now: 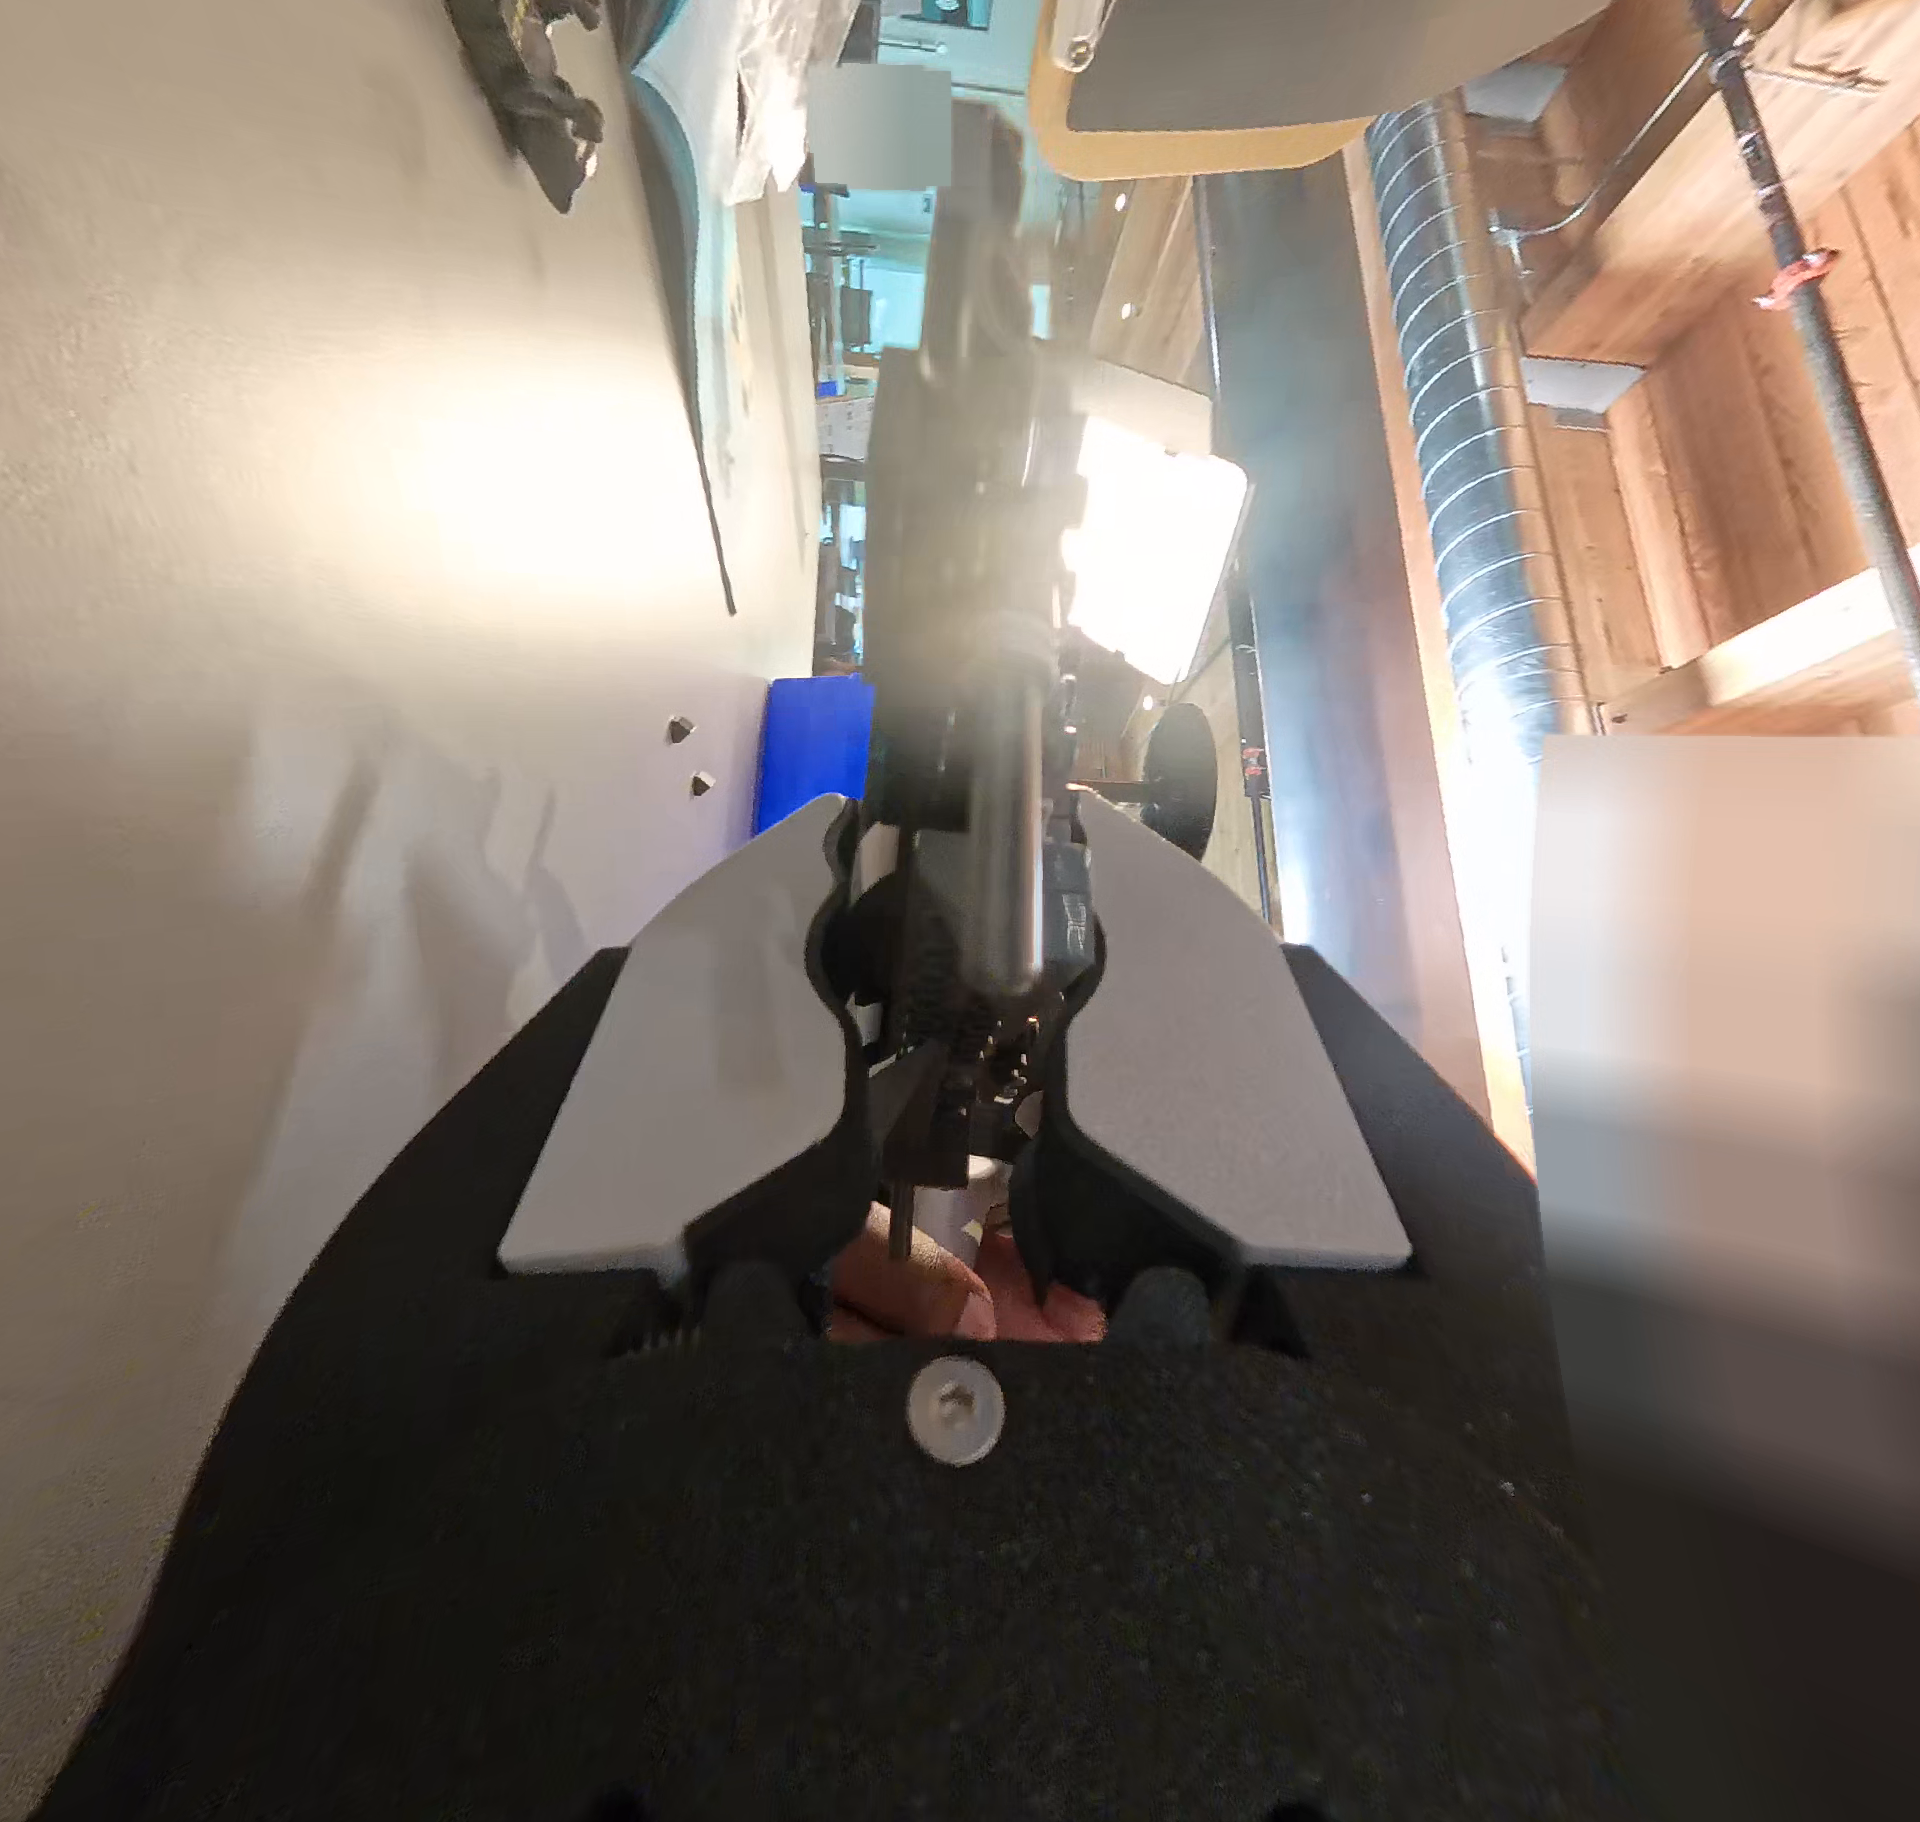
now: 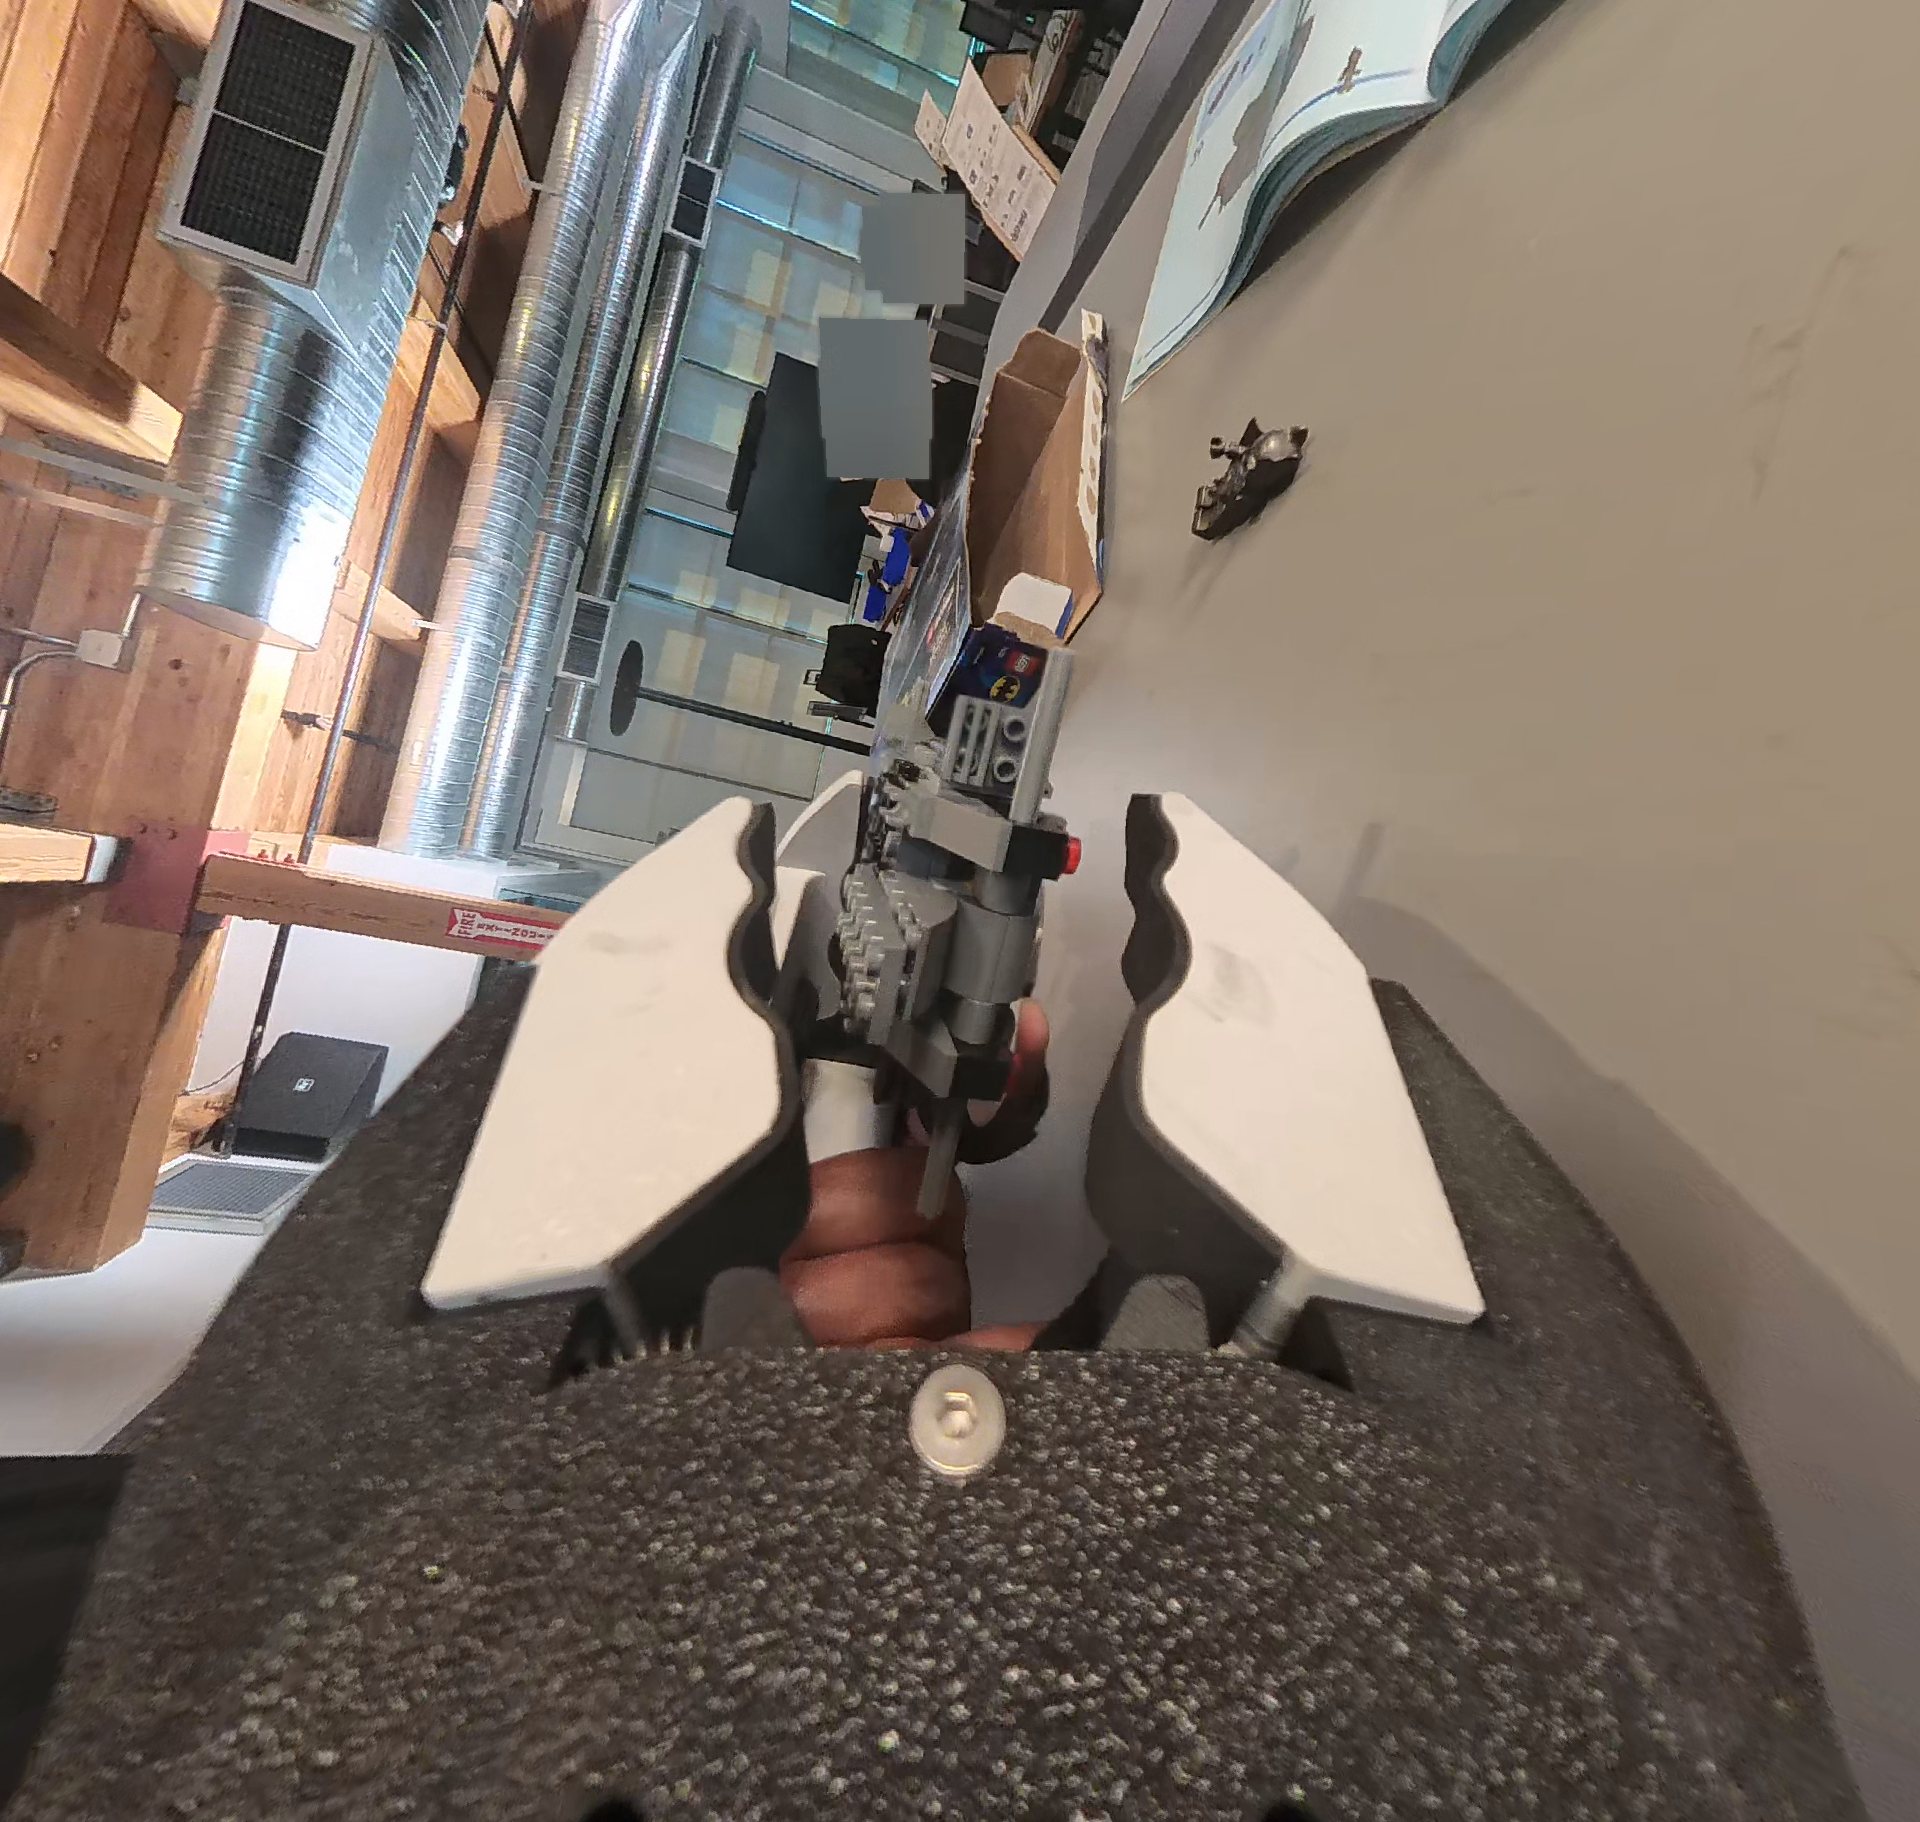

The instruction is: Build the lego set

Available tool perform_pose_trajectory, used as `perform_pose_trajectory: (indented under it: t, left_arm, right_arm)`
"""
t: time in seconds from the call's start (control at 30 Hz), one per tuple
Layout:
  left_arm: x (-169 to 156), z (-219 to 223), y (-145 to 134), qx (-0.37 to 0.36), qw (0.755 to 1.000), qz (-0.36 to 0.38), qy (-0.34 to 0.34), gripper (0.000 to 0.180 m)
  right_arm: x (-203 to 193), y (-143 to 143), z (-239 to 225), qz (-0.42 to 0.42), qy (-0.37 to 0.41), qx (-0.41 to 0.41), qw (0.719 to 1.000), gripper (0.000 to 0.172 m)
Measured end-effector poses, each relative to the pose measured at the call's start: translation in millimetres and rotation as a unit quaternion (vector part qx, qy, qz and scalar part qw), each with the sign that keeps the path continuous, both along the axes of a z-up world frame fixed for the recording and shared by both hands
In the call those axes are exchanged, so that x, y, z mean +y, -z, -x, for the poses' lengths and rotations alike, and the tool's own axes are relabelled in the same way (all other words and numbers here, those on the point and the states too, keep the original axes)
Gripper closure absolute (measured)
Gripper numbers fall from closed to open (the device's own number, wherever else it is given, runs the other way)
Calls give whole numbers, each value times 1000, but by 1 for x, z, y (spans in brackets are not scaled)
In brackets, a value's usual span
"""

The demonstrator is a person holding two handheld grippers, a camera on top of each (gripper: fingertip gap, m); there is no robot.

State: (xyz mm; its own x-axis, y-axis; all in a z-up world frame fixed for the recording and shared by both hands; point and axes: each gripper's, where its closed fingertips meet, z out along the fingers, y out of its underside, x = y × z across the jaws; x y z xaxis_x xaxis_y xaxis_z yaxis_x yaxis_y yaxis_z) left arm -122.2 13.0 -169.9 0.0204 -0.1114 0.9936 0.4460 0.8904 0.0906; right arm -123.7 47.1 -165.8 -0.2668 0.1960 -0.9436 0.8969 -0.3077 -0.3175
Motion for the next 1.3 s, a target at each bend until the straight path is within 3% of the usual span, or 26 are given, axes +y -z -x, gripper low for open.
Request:
perform_pose_trajectory:
  t: [0.3,0.53,1.3]
  left_arm:
    - [-9,-7,16,-78,997,13,25,147]
    - [-1,-7,12,-58,997,21,44,147]
    - [5,-3,-2,5,997,45,69,147]
  right_arm:
    - [6,16,-24,-24,-79,-15,996,100]
    - [-3,26,-32,-54,-100,-20,993,100]
    - [-4,18,-28,5,-98,-48,994,112]
